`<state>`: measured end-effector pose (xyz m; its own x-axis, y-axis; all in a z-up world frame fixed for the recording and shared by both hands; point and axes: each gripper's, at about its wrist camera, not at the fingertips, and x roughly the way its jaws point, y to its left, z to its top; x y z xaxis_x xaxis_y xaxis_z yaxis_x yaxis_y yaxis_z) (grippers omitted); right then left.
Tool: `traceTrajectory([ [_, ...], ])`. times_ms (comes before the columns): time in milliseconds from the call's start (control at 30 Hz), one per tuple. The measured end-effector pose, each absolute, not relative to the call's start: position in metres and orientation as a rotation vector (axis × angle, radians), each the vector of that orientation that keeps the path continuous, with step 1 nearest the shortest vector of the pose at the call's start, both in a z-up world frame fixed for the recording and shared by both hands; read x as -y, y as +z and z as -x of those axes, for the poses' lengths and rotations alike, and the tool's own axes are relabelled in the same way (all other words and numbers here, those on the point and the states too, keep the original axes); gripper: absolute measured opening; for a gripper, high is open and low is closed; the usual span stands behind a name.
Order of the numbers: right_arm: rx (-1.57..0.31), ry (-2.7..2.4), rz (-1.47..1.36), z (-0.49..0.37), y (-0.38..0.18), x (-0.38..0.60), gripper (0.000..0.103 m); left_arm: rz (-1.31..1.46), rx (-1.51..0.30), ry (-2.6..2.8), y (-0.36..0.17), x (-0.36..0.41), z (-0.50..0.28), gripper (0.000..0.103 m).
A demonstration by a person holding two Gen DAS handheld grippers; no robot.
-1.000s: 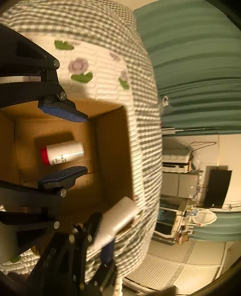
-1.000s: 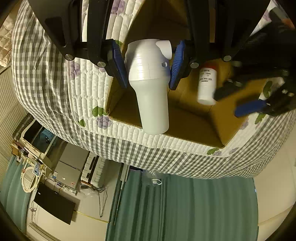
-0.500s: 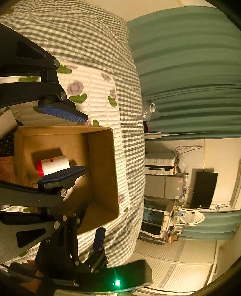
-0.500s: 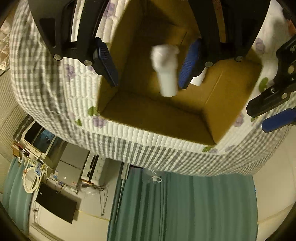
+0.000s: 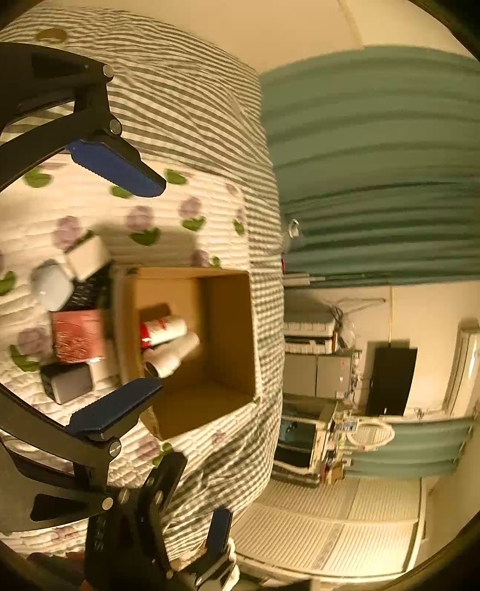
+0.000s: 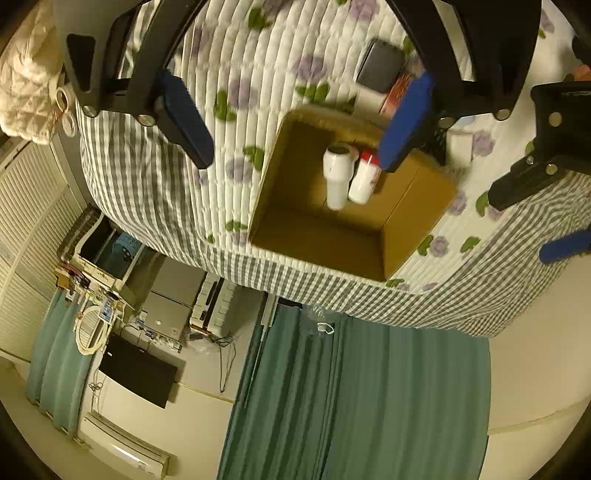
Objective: Organize rigid objects
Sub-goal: 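Withdraw both tools and lower the right tool onto the black charger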
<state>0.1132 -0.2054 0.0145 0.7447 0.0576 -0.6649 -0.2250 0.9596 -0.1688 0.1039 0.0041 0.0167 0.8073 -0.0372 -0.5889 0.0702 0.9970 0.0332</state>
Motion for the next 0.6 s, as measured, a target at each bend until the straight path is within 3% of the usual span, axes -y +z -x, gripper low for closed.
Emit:
traceTrajectory([
  [67, -0.716, 0.159, 0.230, -0.099, 0.011, 0.206, 0.103, -0.043, -0.634, -0.055, 0.009, -0.008, -0.095, 0.103],
  [600, -0.963, 0.165, 0.172, -0.103, -0.110, 0.184, 0.103, -0.002, -0.792, -0.005, -0.081, -0.032, -0.093, 0.103],
])
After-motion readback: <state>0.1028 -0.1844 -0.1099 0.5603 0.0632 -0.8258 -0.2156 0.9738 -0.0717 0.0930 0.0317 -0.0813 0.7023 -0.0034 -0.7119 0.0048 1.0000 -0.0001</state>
